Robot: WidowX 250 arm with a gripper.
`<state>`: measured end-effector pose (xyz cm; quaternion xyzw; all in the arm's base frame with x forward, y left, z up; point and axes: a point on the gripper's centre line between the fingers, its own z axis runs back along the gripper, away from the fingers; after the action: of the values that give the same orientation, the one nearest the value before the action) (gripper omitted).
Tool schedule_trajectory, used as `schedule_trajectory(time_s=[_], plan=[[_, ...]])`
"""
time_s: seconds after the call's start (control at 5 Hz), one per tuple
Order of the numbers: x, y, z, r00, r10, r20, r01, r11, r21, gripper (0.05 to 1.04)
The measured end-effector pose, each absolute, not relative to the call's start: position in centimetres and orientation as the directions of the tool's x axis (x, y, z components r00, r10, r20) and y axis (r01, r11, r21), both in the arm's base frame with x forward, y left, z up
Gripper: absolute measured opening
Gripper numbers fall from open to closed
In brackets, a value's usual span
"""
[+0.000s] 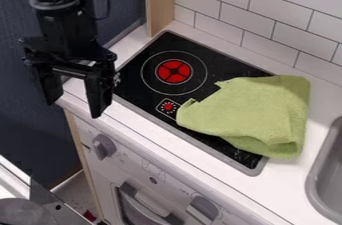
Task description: Move the cloth from right to left
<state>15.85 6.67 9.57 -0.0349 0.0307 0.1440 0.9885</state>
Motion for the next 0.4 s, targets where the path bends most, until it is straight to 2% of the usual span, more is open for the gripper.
schedule_trajectory(time_s=[0.2,0.4], plan=[[15.7,6.4,9.2,0.956,0.281,-0.089,-0.287,0.956,-0.064,0.999],[18.1,3.4,8.9,0.973,0.205,-0.108,-0.213,0.974,-0.073,0.999]])
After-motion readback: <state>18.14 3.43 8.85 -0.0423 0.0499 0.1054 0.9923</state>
